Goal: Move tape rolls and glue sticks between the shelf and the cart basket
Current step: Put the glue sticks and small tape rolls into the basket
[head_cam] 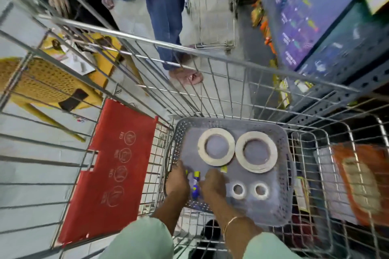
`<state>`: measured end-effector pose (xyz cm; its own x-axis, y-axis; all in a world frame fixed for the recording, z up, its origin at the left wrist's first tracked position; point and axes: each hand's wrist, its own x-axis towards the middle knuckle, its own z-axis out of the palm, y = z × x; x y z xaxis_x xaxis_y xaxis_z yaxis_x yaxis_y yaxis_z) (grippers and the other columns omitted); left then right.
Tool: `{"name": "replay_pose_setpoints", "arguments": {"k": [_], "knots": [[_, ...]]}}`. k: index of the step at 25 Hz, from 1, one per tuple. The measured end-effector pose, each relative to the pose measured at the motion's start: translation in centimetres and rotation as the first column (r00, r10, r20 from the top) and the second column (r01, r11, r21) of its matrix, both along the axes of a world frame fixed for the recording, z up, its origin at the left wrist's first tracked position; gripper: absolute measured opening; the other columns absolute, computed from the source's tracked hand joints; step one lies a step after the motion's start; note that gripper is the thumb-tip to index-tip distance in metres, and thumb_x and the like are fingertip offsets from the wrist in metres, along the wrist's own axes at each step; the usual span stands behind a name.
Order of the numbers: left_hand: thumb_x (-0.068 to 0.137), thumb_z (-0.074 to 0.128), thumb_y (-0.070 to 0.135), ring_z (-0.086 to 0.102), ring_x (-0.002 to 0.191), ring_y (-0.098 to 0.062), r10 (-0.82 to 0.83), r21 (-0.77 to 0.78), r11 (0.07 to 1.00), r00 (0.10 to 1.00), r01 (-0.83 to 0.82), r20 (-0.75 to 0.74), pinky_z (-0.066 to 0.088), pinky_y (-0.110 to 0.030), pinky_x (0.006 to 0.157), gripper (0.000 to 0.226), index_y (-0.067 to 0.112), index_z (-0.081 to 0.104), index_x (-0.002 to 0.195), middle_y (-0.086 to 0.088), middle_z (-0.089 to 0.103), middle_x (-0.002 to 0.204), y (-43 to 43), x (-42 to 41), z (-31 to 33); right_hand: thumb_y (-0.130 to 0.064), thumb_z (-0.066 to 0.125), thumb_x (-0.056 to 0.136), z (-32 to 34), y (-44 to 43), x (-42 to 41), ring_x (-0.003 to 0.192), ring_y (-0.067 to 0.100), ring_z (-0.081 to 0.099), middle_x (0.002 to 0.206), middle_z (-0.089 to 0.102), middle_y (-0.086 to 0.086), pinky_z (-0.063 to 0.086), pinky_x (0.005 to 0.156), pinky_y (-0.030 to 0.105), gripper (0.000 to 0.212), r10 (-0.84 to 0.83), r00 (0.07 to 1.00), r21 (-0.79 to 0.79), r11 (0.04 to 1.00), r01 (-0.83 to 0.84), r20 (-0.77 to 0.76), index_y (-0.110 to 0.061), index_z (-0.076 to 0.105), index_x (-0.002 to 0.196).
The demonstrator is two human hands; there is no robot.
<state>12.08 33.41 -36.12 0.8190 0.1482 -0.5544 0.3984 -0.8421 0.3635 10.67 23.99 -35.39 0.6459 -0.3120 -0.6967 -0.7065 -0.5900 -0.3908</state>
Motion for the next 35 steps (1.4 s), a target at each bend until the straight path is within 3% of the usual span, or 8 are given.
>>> {"name": "replay_pose_setpoints", "arguments": {"k": [2,7,10,15,19,24,29,35], "knots": [[0.090,0.048,0.007,0.060,0.106,-0.034,-0.014,-0.012,1.000,0.999,0.014,0.041,0.052,-0.042,0.090,0.032,0.008,0.045,0.121,-0.019,0.061,0.121,-0.8,0.8,2.1,-0.026,0.051,0.083,2.4,-1.6,0.5,0.104,0.033,0.058,0.106,0.059,0.024,0.048,0.088,0.044,0.018,-0.019,0.997,0.020,1.000,0.018,0.074,-0.011,0.059,0.087],[0.090,0.051,0.014,0.057,0.109,-0.039,-0.112,-0.047,0.991,0.974,0.123,0.195,0.048,-0.043,0.084,0.029,0.005,0.046,0.116,-0.024,0.060,0.119,-5.7,2.5,12.3,-0.007,0.058,0.084,12.2,-8.1,1.0,0.105,0.038,0.059,0.110,0.064,0.026,0.048,0.080,0.040,0.022,0.080,0.956,-0.086,0.995,-0.058,0.283,0.001,0.059,0.104],[0.091,0.051,0.017,0.058,0.103,-0.039,-0.141,-0.156,0.967,0.932,0.202,0.333,0.046,-0.041,0.080,0.025,0.005,0.049,0.112,-0.023,0.062,0.111,-10.4,2.2,19.0,-0.012,0.058,0.085,18.7,-11.9,-0.4,0.095,0.038,0.063,0.099,0.068,0.024,0.051,0.075,0.039,0.009,0.005,0.910,-0.113,0.993,0.046,0.415,-0.004,0.062,0.087],[0.090,0.052,0.018,0.058,0.078,-0.032,-0.156,-0.418,0.768,0.775,0.485,0.613,0.039,-0.035,0.065,0.009,0.009,0.052,0.091,-0.012,0.059,0.081,-21.5,-2.9,29.2,-0.008,0.064,0.079,31.5,-20.7,-7.6,0.074,0.032,0.063,0.079,0.069,0.019,0.050,0.067,0.039,0.005,-0.142,0.641,-0.123,0.928,0.352,0.755,-0.005,0.063,0.076],[0.088,0.055,0.011,0.061,0.082,-0.035,-0.340,-0.472,0.513,0.675,0.717,0.655,0.045,-0.040,0.073,0.012,0.001,0.056,0.095,-0.020,0.063,0.084,-31.3,-9.8,35.3,0.003,0.062,0.076,37.3,-31.9,-18.0,0.078,0.034,0.065,0.082,0.070,0.023,0.052,0.073,0.044,0.006,-0.200,0.484,-0.205,0.724,0.659,0.852,-0.001,0.067,0.077],[0.088,0.056,0.020,0.061,0.105,-0.038,-0.755,-0.322,0.251,0.393,0.913,0.524,0.045,-0.042,0.088,0.016,0.007,0.064,0.089,-0.026,0.066,0.101,-40.1,-20.1,35.3,-0.002,0.052,0.087,38.4,-40.8,-30.2,0.102,0.033,0.064,0.106,0.068,0.028,0.049,0.086,0.038,0.019,-0.532,0.519,-0.273,0.474,0.837,0.669,0.004,0.068,0.095],[0.090,0.053,0.029,0.058,0.112,-0.038,-0.823,-0.288,0.331,0.424,0.899,0.378,0.047,-0.040,0.092,0.033,0.002,0.061,0.107,-0.022,0.064,0.116,-42.7,-25.9,34.2,0.004,0.053,0.080,35.8,-44.5,-31.8,0.102,0.038,0.064,0.104,0.070,0.027,0.051,0.088,0.035,0.030,-0.545,0.602,-0.237,0.594,0.768,0.584,-0.019,0.066,0.064],[0.091,0.046,0.013,0.050,0.122,-0.036,-0.822,-0.231,0.351,0.417,0.907,0.388,0.041,-0.040,0.100,0.030,0.001,0.052,0.118,-0.020,0.054,0.129,-43.5,-25.9,34.0,-0.021,0.041,0.090,34.6,-46.0,-30.8,0.127,0.028,0.039,0.136,0.044,0.014,0.033,0.106,0.045,0.034,-0.055,0.977,-0.564,0.809,0.164,0.206,-0.013,0.054,0.120]]}}
